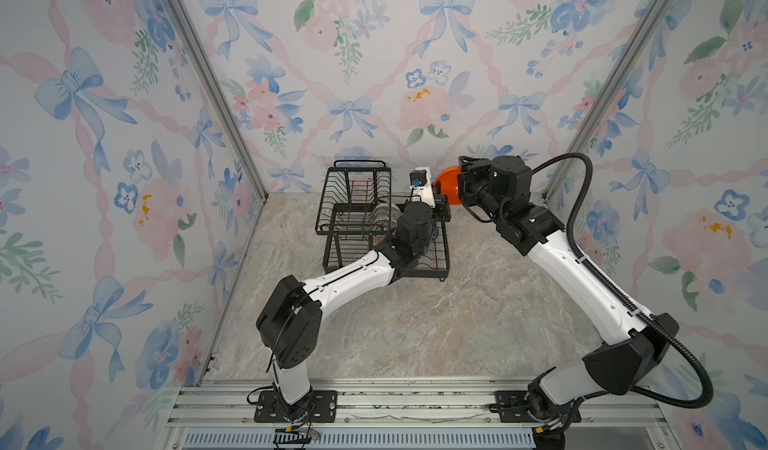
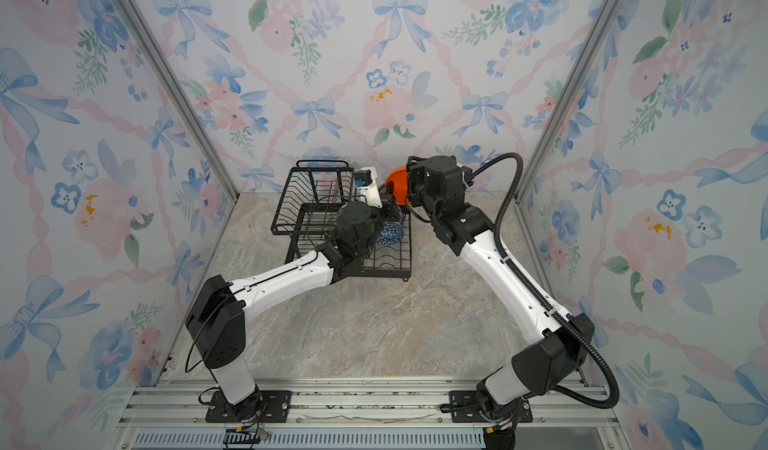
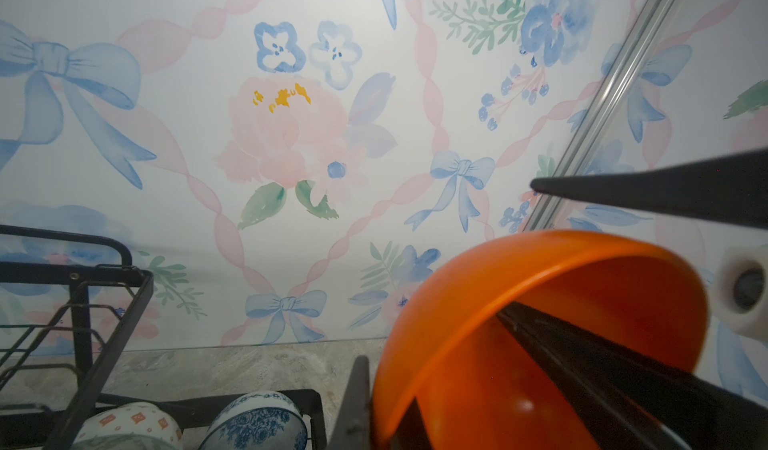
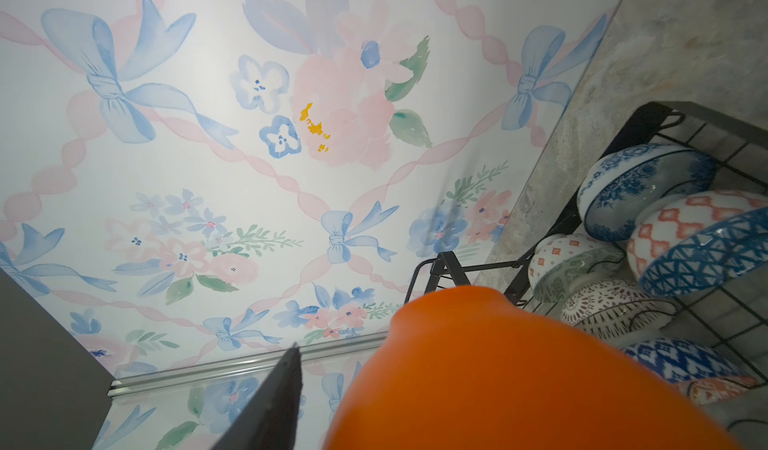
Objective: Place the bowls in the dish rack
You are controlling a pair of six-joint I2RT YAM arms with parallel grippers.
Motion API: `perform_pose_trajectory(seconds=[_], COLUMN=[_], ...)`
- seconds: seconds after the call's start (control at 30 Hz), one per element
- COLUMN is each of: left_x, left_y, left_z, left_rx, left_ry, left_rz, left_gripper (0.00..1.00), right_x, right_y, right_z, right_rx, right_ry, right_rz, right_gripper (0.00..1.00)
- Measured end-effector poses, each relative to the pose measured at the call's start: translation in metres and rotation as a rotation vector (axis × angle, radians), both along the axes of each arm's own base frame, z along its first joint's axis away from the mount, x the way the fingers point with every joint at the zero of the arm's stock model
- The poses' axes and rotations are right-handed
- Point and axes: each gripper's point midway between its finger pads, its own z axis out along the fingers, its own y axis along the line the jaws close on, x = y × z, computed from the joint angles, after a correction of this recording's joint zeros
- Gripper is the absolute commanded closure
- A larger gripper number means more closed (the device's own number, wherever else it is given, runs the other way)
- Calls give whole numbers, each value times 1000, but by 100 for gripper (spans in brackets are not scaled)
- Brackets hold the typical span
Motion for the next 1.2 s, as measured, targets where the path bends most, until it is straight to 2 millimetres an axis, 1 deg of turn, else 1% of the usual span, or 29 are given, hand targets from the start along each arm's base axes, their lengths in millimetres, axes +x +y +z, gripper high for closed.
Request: perform_pose_trajectory(seconds=[0.07, 0.13, 0.33, 0.53, 0.8, 0.93, 0.97, 1.1, 1.17, 1.2], left_x=[-3, -6, -9, -10, -12, -13, -13, -14, -18, -23], left_y=[1, 3, 10, 16, 25, 27, 28, 30, 28, 27], left_z=[4, 6, 4, 1, 2, 0, 0, -4, -4, -1], left_rx=[11, 19, 41, 71, 83, 85, 85, 103, 107, 105], left_ry=[-13, -19, -27, -27, -27, -23, -23, -17, -19, -25], left_rz=[14, 25, 65, 99, 134, 144, 145, 148, 140, 130], left_gripper=[100, 100, 100, 100, 100, 99, 97, 84, 77, 74], right_x=[0, 0, -4, -5, -7, -8, -9, -8, -4, -1], right_y=[0, 2, 13, 21, 31, 33, 34, 37, 34, 31], right_z=[0, 3, 7, 6, 9, 9, 9, 5, 1, -4], right_rx=[6, 25, 82, 108, 130, 131, 132, 131, 112, 98], right_ry=[1, -5, -7, 5, 0, 1, 1, -7, -15, -11], right_rz=[1, 5, 38, 68, 96, 105, 108, 121, 106, 92], right_gripper=[61, 64, 78, 87, 99, 100, 100, 100, 100, 100])
